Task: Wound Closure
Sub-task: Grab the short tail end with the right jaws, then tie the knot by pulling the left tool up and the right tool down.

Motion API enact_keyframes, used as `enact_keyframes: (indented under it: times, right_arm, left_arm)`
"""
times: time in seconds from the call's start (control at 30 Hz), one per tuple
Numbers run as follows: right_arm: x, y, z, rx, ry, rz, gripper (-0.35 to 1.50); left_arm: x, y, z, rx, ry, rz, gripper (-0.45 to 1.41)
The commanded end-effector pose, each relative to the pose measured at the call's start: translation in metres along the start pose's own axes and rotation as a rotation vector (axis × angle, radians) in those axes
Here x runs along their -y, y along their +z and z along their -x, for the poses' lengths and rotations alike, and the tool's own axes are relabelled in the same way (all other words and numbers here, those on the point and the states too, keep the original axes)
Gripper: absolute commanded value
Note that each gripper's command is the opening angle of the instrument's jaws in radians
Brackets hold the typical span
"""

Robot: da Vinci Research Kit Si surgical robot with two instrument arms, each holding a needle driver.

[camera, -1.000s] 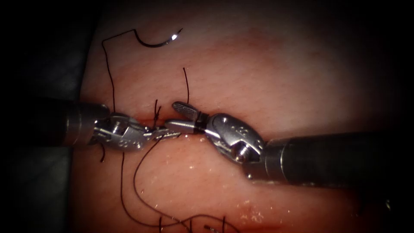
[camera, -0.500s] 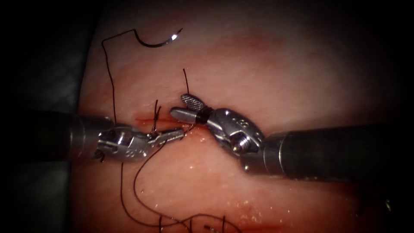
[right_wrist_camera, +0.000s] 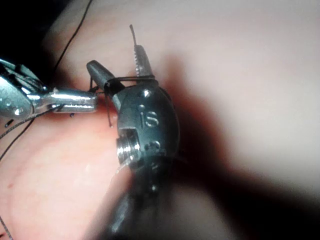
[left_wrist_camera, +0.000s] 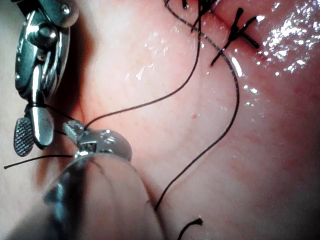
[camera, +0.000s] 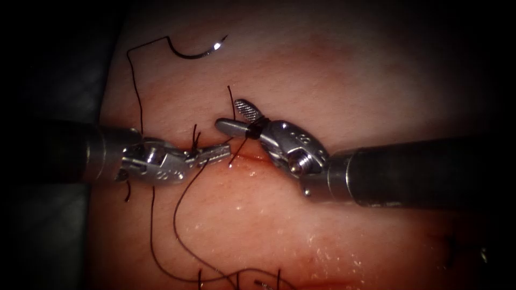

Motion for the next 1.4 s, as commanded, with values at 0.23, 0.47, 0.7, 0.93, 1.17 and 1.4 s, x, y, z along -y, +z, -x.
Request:
enact_keyframes:
  times: [0.23,0.47,0.7,0.93,1.17,1.4]
  right_arm:
    - [-0.0003,0.0023,0.0006,0.009,0.003,0.017,0.94]
    - [-0.0008,0.0031,0.0012,0.025,-0.006,0.026,0.86]
    - [-0.0006,0.003,0.0016,0.032,0.013,0.023,-0.23]
    - [-0.0001,0.0026,0.0018,0.034,0.098,0.047,-0.35]
    - [0.0004,0.0021,0.0021,0.062,0.091,0.038,-0.35]
    - [0.0012,0.0012,0.003,0.064,0.085,0.024,-0.35]
  left_arm:
    - [0.0006,0.0012,0.0014,0.0,-0.008,0.003,-0.45]
    - [0.0007,0.0015,0.0023,0.001,-0.008,0.003,-0.45]
    - [0.0007,0.0013,0.0023,0.001,-0.007,0.003,-0.45]
    - [0.0006,0.0009,0.0025,-0.002,-0.007,0.006,-0.45]
    - [0.0009,0.0009,0.0026,-0.005,-0.009,0.007,-0.45]
    - [0.0016,0.0009,0.0028,-0.001,-0.016,0.009,-0.45]
